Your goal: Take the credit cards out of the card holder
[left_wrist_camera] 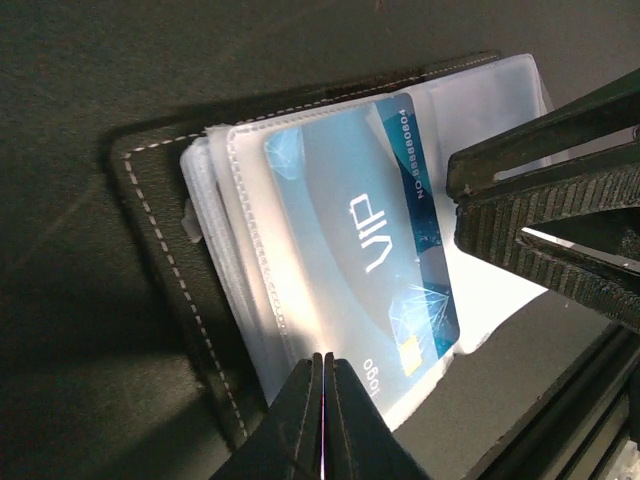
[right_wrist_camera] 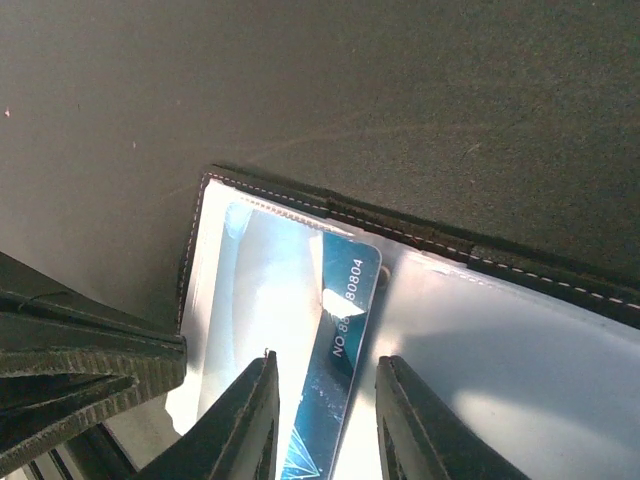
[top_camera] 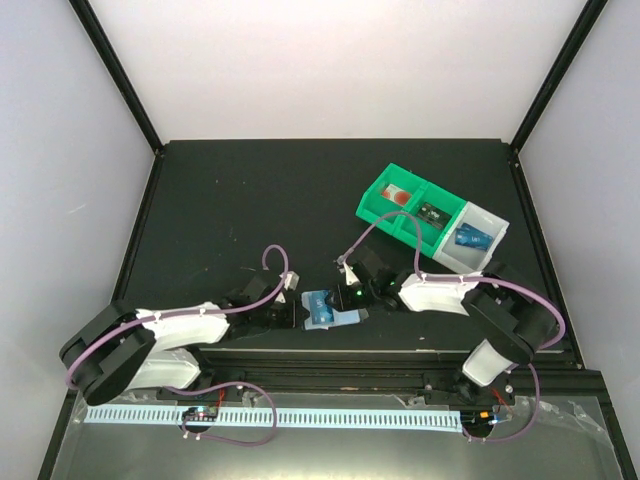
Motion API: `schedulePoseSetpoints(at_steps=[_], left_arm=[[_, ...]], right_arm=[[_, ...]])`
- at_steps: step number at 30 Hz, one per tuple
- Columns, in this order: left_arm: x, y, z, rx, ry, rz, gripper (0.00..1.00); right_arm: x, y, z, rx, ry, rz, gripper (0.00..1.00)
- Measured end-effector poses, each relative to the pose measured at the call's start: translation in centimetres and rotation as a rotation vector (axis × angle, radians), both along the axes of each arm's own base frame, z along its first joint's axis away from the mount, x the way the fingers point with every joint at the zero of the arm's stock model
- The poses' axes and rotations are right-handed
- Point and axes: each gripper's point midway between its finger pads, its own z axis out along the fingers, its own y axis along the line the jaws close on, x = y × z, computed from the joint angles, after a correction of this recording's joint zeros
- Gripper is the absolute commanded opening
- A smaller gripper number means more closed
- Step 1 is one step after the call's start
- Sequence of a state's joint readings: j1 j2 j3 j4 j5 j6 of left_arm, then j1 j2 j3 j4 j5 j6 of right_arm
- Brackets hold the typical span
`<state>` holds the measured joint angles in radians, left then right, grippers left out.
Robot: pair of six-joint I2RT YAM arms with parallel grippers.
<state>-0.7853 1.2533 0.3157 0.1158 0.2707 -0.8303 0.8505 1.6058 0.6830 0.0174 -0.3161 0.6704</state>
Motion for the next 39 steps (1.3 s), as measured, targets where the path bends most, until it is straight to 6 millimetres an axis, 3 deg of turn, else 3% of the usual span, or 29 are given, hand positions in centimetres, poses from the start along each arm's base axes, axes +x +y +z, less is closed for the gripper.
schedulePoseSetpoints(at_steps=[24,27,32,39], left_arm=[[0.3,0.7,-0.8,0.079,0.004,0.002,0.02],[0.3,0.7,-0.7,0.082,0.003,0.000,0.02],[0.3,0.7,-0.8,0.089,0.003,-0.005,0.02],[0.4,0.8,-0.8,0.100,0.003,-0.003,0.01]], right_arm=[[0.1,1.3,-0.5,0.115,0.066,0.011,0.27],[0.2,1.3,-0.4,0.125,0.067,0.009,0.21],[0.5,1.1,-0.5,0.125,0.074,-0.009,0.03],[0.6,0.9,-0.5,0.159,0.068,-0.011,0.01]])
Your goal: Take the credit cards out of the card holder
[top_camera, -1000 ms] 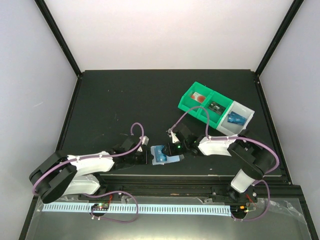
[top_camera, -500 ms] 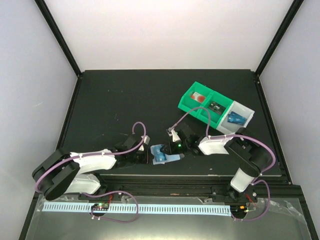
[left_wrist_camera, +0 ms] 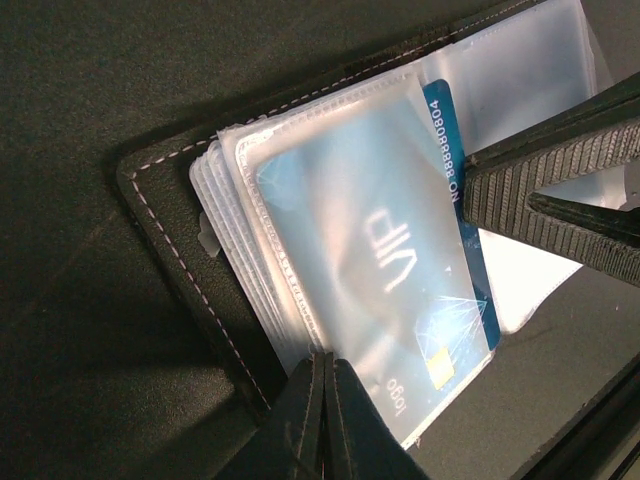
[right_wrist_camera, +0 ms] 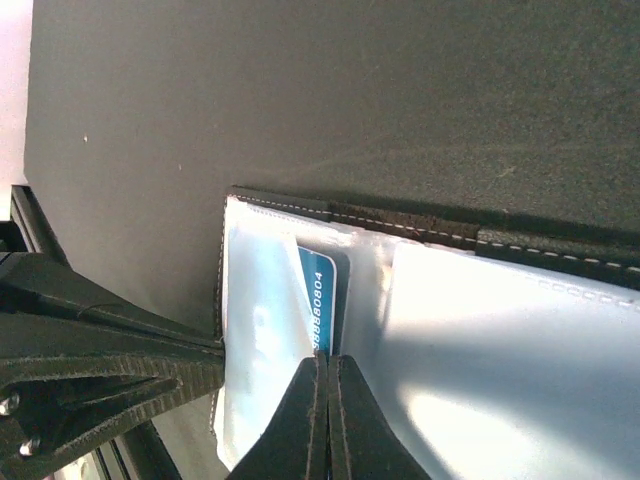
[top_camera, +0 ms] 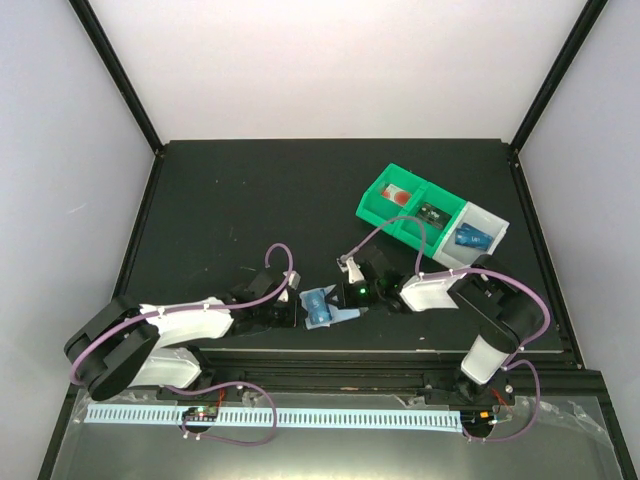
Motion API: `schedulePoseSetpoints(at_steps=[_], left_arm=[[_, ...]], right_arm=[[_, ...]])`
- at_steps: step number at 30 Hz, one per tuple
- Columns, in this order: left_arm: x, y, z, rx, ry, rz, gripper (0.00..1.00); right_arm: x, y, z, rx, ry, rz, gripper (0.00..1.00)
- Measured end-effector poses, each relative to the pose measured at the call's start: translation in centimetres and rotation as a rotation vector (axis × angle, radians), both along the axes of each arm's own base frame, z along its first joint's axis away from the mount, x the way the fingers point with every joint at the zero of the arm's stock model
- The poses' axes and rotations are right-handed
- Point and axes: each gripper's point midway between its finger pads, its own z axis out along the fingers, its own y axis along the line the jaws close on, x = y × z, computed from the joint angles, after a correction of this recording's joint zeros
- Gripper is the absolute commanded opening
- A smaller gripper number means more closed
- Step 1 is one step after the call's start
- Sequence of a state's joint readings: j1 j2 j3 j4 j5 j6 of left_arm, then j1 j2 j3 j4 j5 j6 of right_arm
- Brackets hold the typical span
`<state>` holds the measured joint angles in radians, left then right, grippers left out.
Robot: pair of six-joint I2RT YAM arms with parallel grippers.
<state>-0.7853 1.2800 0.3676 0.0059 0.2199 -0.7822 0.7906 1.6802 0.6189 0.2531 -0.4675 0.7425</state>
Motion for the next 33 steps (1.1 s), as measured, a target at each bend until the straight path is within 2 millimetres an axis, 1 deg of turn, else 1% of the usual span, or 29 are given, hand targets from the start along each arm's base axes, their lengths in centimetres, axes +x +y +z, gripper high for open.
schedulePoseSetpoints(at_steps=[8,12,14,18,21,23,25,27,28,29,33], left_arm=[[0.0,0.0,0.0,0.000,-0.001,0.004,0.02],[0.1,0.0,0.0,-0.003,-0.002,0.006,0.02],[0.1,0.0,0.0,-0.003,-0.003,0.006,0.02],[0.1,0.1,0.0,0.003,-0.002,0.008,0.02],[0.1,0.2,0.0,0.010,-0.005,0.008,0.02],[0.1,0.5,0.0,0.023,-0.005,0.014,0.02],[0.0,0.9,0.0,0.035,-0.005,0.021,0.07],[-0.2,1.1,0.4,0.035,-0.006,0.028,0.11],[-0.2,1.1,1.1,0.020,-0.015,0.032,0.12],[-0.1,1.1,1.3,0.014,-0.020,0.034,0.14],[0.2,0.4,3.7,-0.058,-0.061,0.036,0.16]], right_arm=[[0.0,-0.5,-0.1,0.028,0.004,0.002,0.01],[0.3,-2.2,-0.5,0.035,0.020,-0.027,0.01],[0.4,-2.6,-0.3,0.038,0.017,-0.030,0.01],[0.5,-2.6,0.1,0.046,0.001,-0.021,0.01],[0.4,-2.6,0.2,0.050,-0.002,-0.014,0.07],[0.3,-2.6,0.2,0.051,-0.002,-0.007,0.07],[0.2,-2.6,0.1,0.046,-0.002,-0.001,0.07],[0.2,-2.9,0.0,0.041,0.000,0.002,0.09],[0.3,-3.0,-0.1,0.039,0.001,0.000,0.10],[0.5,-3.1,-0.1,0.039,0.001,-0.003,0.12],[0.8,-3.4,-0.1,0.040,-0.003,-0.008,0.15]])
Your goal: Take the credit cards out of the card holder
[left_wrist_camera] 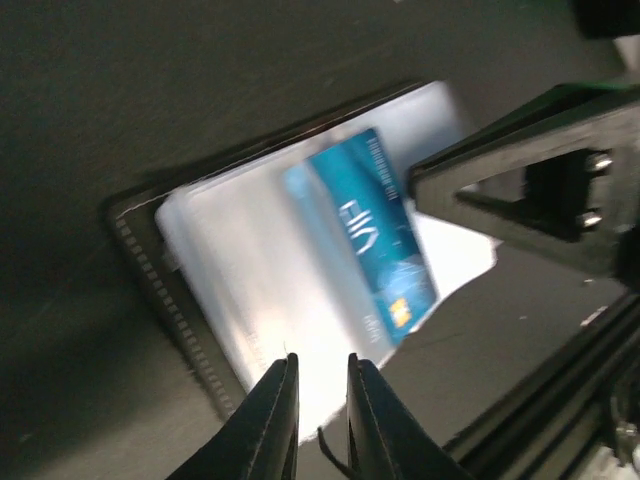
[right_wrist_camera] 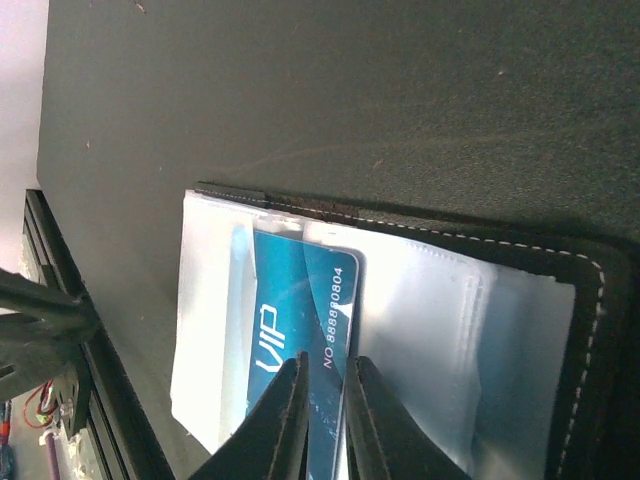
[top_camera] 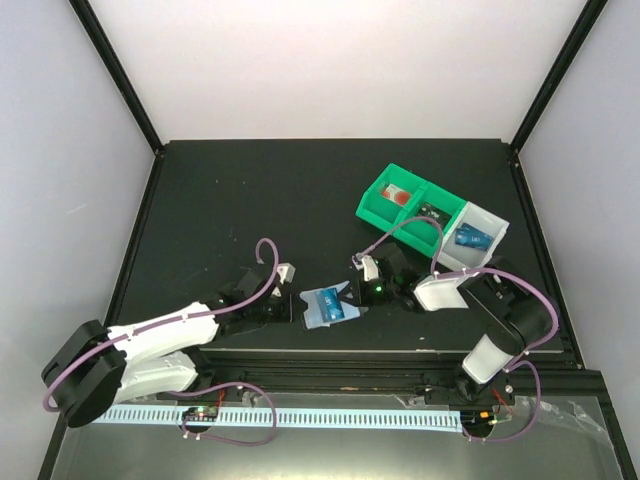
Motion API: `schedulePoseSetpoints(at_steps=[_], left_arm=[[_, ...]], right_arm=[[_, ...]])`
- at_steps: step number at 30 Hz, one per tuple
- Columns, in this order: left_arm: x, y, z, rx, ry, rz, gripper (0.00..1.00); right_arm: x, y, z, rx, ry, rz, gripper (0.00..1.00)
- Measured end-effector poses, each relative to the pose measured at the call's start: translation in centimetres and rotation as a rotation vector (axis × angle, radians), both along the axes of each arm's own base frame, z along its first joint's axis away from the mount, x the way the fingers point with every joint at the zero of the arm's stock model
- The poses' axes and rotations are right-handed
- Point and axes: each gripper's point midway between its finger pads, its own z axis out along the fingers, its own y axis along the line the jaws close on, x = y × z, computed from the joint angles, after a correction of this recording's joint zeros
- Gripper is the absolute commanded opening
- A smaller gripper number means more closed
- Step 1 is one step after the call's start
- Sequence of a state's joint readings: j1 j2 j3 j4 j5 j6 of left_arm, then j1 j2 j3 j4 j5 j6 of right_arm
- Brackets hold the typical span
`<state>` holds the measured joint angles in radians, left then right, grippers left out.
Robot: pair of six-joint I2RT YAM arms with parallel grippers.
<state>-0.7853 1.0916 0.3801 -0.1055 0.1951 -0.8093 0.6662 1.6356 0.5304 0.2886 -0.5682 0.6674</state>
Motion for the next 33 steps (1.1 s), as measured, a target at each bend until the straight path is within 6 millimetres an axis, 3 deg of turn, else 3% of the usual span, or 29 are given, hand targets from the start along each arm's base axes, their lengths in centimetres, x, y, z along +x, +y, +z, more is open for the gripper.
schedulePoseSetpoints(at_steps=[5,9,13,33], left_arm=[[0.6,-1.9,1.4,-0.065,-0.004,-0.038,0.10],[0.6,-2.9,-0.5,-0.045,0.056,-0.069,0.06],[0.2,-2.8,-3.1,0.003,0.120,-0.072,0.02],[0.9,-3.2,-3.3,-0.016,0.081,-0.066,0.02]], right_arm=[[-0.2,0.1,0.1,0.006,0.004,0.009,0.19],[-0.3,0.1,0.0,0.007,0.008,0.016,0.21],[-0.2,0.2,-0.1,0.005,0.008,0.017,0.21],[-0.2,1.1,0.1,0.048,0.038,0.042,0.24]])
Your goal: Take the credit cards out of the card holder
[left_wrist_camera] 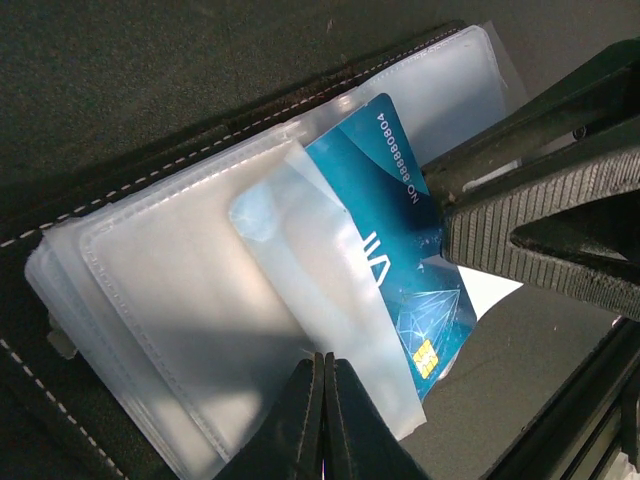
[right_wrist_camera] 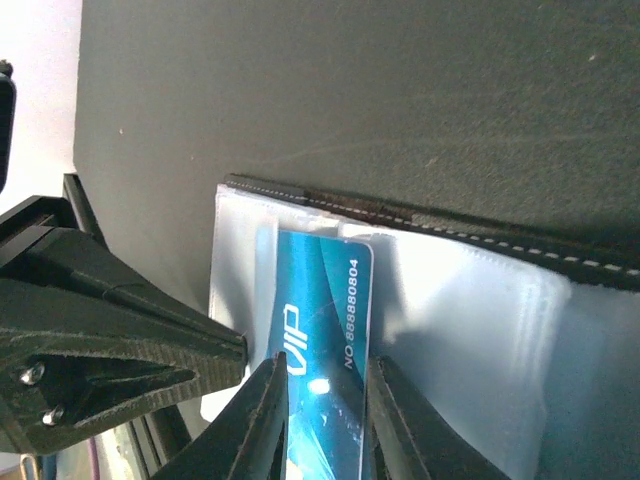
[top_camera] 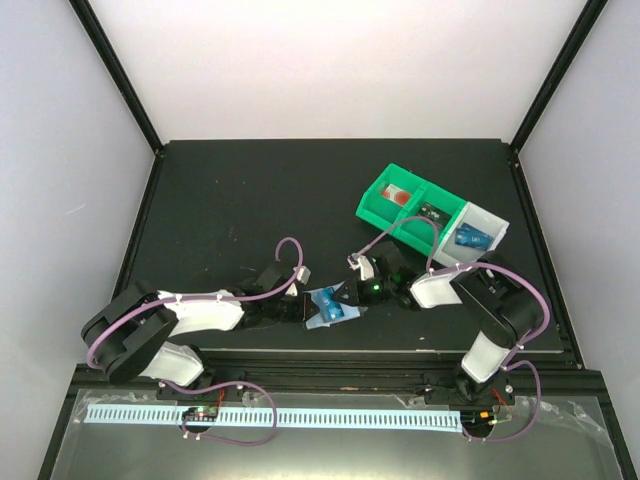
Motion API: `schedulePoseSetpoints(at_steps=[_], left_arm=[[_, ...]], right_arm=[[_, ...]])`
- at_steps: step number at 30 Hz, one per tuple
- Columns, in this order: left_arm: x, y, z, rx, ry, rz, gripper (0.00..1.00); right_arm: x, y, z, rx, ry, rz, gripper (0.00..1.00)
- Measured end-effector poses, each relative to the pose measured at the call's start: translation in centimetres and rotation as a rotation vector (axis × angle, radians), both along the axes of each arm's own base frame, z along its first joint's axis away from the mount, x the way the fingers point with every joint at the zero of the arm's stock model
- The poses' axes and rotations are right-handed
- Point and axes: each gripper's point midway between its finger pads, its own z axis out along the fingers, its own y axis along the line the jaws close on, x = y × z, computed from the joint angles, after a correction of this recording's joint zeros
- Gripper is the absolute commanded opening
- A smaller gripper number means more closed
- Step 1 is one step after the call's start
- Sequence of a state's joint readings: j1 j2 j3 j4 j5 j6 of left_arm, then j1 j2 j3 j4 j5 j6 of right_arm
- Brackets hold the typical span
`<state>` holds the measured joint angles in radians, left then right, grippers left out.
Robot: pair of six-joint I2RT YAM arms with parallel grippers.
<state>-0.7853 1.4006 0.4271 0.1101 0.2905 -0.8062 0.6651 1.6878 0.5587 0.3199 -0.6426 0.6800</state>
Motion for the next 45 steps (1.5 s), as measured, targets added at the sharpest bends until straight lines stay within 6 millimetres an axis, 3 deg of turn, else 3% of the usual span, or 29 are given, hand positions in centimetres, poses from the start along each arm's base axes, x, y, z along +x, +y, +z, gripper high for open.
schedulePoseSetpoints(at_steps=[10,23,26,29,37,45], left_arm=[[0.0,0.0,0.0,0.002,-0.001,0.000,0.02],[-0.1,0.5,0.8,0.006,-0.014,0.010,0.15],[-0.1,0.5,1.4,-0.003,-0.022,0.012,0.30],[-0.1,0.6,2.5,-0.023,-0.040,0.015,0.40],[0.1,0.3,7.8,-0.173,-0.136,0.046,0.62],[-0.6,0.6,10.7,-0.326,-0.163,0.095,0.71]], right_arm=[[-0.5,0.1,-0.1,0.029,0.040,-0.006,0.01],[-0.6,-0.8,1.5,0.041,-0.008,-0.048,0.01],[-0.5,-1.0,1.6,0.033,-0.015,-0.063,0.01],[-0.4,-1.5,2.0,0.033,-0.023,-0.090,0.01],[0.1,-2.9,3.6,0.058,-0.040,-0.176,0.01],[0.4,-3.5,8.3,0.154,-0.116,-0.240,0.01]])
